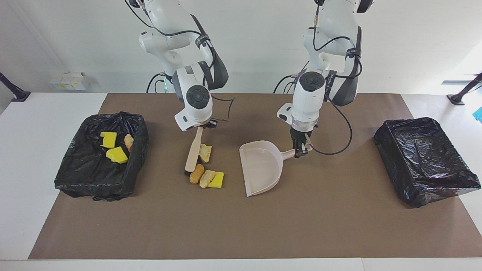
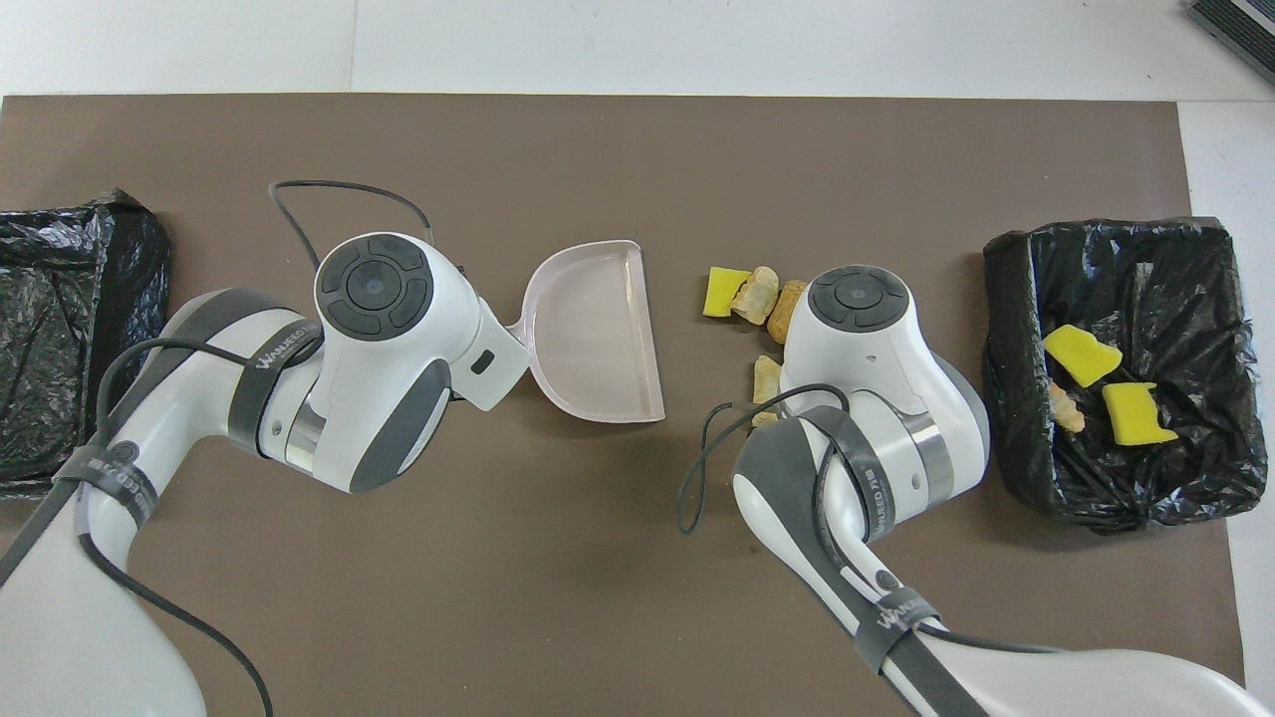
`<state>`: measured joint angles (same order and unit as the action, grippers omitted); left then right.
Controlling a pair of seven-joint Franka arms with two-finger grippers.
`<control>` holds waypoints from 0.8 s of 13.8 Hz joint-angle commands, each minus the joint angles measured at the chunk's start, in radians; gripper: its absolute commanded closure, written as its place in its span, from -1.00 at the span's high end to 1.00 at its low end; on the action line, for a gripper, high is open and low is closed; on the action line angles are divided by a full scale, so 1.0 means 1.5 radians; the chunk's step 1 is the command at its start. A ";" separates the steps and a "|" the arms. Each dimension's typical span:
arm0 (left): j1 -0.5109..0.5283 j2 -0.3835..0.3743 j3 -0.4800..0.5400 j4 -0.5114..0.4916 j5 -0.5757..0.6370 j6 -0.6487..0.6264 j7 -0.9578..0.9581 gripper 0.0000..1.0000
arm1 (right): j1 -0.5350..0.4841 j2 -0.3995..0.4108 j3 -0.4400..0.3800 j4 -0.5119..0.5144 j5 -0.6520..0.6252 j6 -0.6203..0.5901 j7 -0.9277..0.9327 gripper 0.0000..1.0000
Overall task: Sweep and dump trash in bin
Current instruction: 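Sweep crusts with the right gripper while the left gripper holds the dustpan, then brush the crusts and sponge into the dustpan with the right gripper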
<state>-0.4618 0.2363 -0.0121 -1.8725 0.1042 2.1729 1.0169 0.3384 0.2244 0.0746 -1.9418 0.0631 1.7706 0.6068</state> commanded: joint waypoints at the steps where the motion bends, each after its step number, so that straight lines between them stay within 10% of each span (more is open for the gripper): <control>1: -0.021 0.009 0.007 -0.027 0.000 0.042 0.005 -1.00 | 0.015 0.027 0.003 0.032 0.035 0.015 0.000 -1.00; 11: -0.023 0.029 0.004 -0.061 0.000 0.135 0.011 -1.00 | 0.087 0.059 0.013 0.082 0.153 0.076 -0.003 -1.00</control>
<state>-0.4786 0.2643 -0.0053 -1.9402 0.1052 2.3204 1.0381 0.4569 0.2913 0.0825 -1.8398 0.2553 1.8581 0.6068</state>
